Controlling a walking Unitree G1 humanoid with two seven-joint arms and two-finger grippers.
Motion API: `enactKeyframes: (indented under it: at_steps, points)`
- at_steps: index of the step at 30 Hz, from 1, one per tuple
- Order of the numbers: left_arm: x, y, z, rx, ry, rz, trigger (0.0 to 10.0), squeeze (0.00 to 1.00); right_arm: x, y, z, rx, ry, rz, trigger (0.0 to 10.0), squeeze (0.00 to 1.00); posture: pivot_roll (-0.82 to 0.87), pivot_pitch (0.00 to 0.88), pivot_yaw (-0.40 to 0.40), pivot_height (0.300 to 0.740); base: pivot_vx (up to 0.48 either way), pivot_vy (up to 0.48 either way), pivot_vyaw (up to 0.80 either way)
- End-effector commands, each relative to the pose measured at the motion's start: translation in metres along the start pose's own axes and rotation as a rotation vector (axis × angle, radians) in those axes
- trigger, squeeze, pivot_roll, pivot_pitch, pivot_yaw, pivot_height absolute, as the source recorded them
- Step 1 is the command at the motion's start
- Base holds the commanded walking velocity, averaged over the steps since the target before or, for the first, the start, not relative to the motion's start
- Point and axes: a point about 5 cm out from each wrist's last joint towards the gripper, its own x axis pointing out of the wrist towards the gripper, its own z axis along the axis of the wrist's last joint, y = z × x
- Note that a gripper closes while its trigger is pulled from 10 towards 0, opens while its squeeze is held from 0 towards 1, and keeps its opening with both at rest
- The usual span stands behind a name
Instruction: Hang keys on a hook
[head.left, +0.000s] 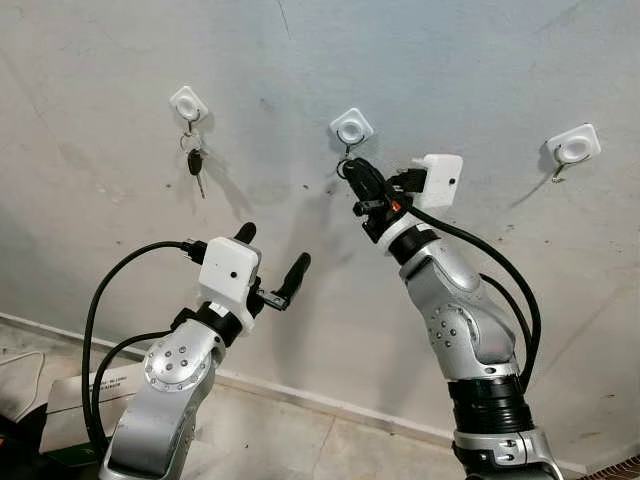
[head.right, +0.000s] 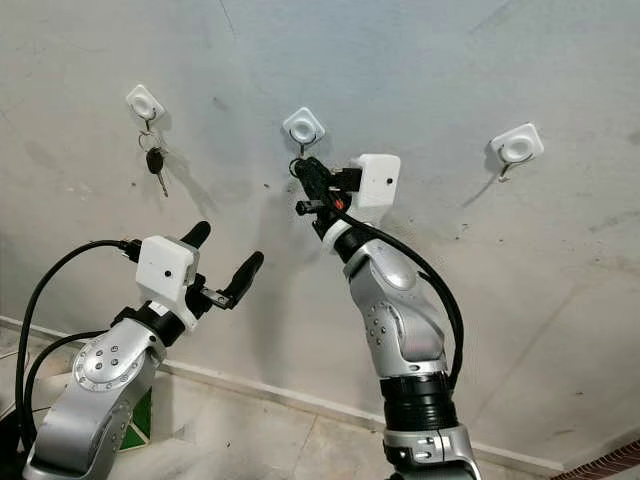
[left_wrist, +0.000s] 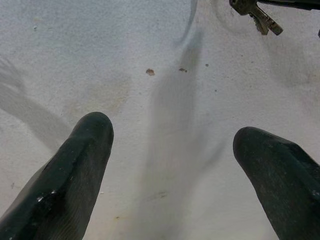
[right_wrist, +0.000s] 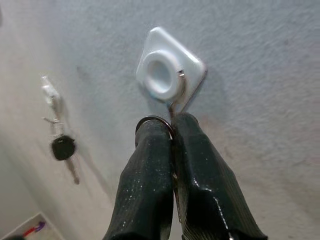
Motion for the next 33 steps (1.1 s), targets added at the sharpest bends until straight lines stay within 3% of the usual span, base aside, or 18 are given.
enactKeyframes:
  at_steps: [1,14,33]
  points:
    - [0.0,0.001,0.0,0.016,0.003,-0.007,10.0,0.0,0.007,0.004,0.004,-0.018,-0.017,-0.021,10.0,0.0,0.09,0.0,0.04,0.74,0.0,0.0,0.0]
    - [0.001,0.0,0.0,0.014,0.001,-0.008,10.0,0.0,0.016,0.011,0.005,-0.009,-0.03,-0.046,10.0,0.0,0.09,0.0,0.034,0.74,0.0,0.0,0.0]
    - [0.001,-0.001,0.0,0.015,0.007,-0.009,10.0,0.0,0.017,0.003,-0.005,-0.075,0.047,-0.128,10.0,0.0,0.09,0.0,0.033,0.74,0.0,0.0,0.0]
